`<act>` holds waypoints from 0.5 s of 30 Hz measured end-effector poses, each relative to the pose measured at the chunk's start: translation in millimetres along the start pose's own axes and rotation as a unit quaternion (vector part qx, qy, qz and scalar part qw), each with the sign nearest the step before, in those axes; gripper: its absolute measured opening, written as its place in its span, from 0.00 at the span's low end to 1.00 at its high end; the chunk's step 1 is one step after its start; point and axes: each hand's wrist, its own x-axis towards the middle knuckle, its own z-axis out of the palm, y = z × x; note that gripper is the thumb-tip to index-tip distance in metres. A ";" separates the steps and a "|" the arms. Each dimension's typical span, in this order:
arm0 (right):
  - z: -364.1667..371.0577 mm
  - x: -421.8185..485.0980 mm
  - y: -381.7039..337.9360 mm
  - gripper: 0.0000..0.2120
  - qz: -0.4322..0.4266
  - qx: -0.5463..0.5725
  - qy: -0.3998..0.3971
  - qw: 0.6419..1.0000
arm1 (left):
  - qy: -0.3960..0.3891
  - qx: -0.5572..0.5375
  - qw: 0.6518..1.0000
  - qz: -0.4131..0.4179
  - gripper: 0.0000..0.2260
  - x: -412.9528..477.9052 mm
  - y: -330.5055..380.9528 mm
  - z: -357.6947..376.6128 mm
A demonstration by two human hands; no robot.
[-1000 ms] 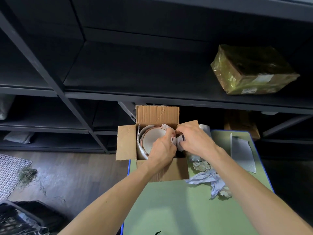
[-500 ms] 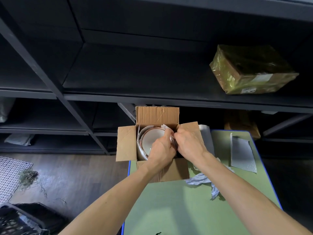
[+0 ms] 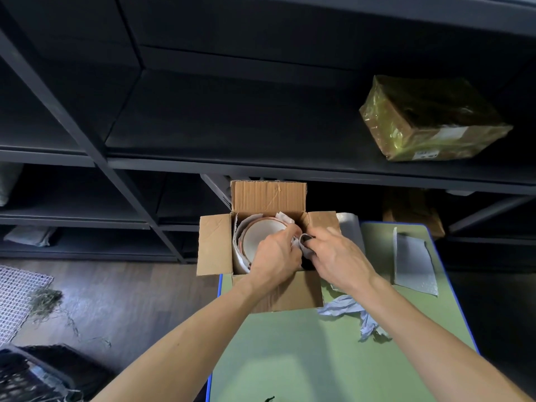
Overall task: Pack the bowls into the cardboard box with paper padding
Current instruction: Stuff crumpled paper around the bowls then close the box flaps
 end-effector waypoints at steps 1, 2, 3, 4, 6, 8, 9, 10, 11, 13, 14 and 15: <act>2.3 0.9 0.0 0.09 0.004 0.000 0.003 1.000 | 0.009 0.011 1.000 0.004 0.11 1.4 -1.7 -0.4; 3.0 1.4 -0.7 0.09 0.008 0.001 0.003 1.000 | 0.024 0.027 0.999 0.015 0.11 2.6 -3.6 -0.8; 4.4 1.9 -0.6 0.09 0.010 0.002 0.003 1.000 | 0.039 0.048 0.998 0.028 0.10 4.6 -6.0 -0.7; 5.5 2.4 -0.4 0.09 0.008 0.002 0.007 1.000 | 0.056 0.073 0.995 0.043 0.10 7.6 -7.6 -2.1; 7.6 1.9 -0.3 0.07 0.010 0.000 0.017 1.000 | 0.076 0.126 0.987 0.071 0.10 19.5 -10.3 -7.6; 10.0 -0.5 0.3 0.05 0.017 -0.005 0.029 0.999 | 0.043 0.170 0.976 0.131 0.13 36.6 -11.3 -15.8; 10.6 -2.3 0.5 0.05 0.021 -0.006 0.033 0.999 | 0.006 0.186 0.968 0.168 0.13 45.0 -11.7 -19.1; 10.6 -4.3 0.6 0.05 0.022 -0.007 0.035 0.999 | -0.038 0.201 0.960 0.190 0.13 52.0 -11.0 -21.5; 10.6 -6.5 0.7 0.05 0.022 -0.010 0.036 0.999 | -0.080 0.215 0.955 0.191 0.13 57.3 -8.6 -23.1; 9.3 -9.7 -1.2 0.05 0.026 -0.016 0.035 0.999 | -0.126 0.250 0.951 0.134 0.10 64.5 -0.4 -24.6; 8.6 -10.5 -2.9 0.04 0.032 -0.020 0.034 0.999 | -0.131 0.269 0.948 0.106 0.09 67.8 4.3 -25.3; 8.3 -11.2 -4.3 0.03 0.040 -0.022 0.034 0.998 | -0.136 0.288 0.944 0.089 0.08 71.3 8.8 -25.4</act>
